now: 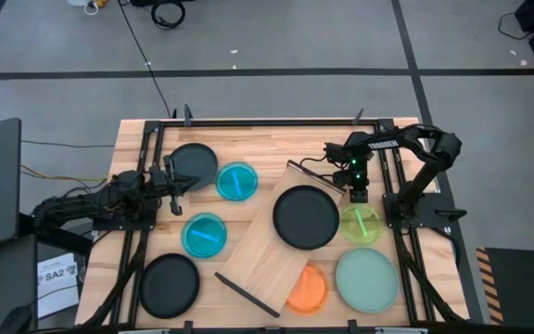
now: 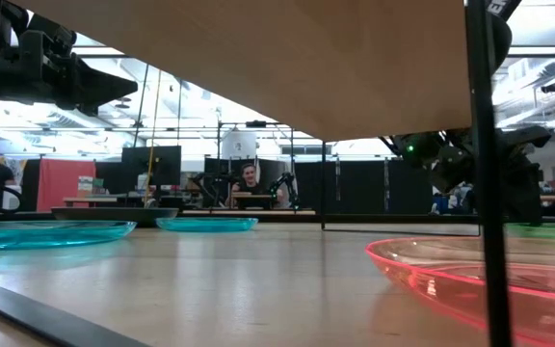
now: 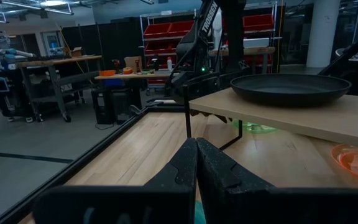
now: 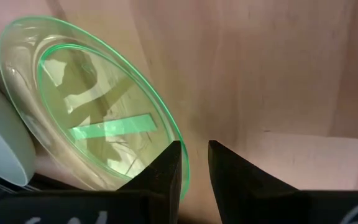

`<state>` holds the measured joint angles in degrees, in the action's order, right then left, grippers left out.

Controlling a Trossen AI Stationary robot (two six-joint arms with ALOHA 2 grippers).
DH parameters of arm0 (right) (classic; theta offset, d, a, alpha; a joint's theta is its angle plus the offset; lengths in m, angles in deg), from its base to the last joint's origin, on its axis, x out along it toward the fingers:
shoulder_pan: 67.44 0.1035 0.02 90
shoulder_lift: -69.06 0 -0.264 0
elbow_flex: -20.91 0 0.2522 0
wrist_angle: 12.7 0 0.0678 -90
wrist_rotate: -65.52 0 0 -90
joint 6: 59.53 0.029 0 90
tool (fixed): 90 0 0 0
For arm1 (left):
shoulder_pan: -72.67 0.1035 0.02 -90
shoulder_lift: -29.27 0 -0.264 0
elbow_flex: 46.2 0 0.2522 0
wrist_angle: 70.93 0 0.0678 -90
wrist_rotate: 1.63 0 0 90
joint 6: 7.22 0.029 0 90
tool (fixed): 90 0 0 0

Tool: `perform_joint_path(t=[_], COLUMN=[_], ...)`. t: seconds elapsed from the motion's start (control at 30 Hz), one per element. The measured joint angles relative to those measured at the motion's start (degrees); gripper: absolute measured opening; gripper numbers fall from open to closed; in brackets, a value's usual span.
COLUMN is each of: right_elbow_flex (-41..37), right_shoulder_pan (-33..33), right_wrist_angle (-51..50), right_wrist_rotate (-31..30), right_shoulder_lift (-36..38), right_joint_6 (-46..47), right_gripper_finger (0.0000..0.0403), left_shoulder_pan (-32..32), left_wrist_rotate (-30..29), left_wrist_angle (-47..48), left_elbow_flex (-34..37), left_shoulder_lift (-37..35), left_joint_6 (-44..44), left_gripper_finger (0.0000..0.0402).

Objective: Place and stack plates onto a shelf
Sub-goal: Put the green plate on the shelf

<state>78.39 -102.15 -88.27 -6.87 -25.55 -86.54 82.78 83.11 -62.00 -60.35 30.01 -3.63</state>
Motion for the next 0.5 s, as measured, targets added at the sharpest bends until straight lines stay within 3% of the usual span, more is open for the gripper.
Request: perform_joint_path(t=[0.5], right_elbow_flex=[-2.6], right_shoulder_pan=[2.9], right_wrist_angle=[1.5], right_wrist_rotate=[-0.6], right_shoulder_lift=[0.2], right_joint_6=[0.2], right_gripper_finger=[0.0081], left_shoulder_pan=[0.0], left_wrist_rotate=[0.0], left_wrist_angle=[0.0], left_elbow_flex=[0.0], left_shoulder_lift=[0.0], left_joint_6=[0.0], left_gripper_finger=[0.0011])
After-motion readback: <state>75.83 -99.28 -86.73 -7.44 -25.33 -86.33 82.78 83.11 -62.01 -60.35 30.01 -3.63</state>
